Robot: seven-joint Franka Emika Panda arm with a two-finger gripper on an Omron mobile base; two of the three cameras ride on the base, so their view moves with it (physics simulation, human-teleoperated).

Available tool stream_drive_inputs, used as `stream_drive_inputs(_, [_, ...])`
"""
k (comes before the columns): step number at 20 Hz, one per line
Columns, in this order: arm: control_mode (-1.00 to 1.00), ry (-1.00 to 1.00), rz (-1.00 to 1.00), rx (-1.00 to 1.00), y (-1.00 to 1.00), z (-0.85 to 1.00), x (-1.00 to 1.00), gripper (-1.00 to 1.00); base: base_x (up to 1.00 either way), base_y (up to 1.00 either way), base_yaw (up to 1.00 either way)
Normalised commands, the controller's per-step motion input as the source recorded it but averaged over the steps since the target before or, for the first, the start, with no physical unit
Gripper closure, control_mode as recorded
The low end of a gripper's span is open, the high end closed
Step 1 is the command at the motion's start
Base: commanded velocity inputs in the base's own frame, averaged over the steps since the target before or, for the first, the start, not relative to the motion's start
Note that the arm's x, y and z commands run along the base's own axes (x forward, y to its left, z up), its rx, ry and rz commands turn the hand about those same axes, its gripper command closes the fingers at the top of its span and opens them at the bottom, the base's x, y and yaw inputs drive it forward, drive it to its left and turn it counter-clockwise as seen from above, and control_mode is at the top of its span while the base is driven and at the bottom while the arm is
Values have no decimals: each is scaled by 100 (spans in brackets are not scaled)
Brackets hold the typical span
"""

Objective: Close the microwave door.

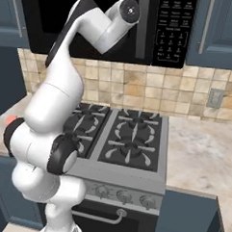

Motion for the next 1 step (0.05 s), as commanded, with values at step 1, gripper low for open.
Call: stream_drive_inputs(1, [-100,0,0,0,0,0,0,-100,0,0,0])
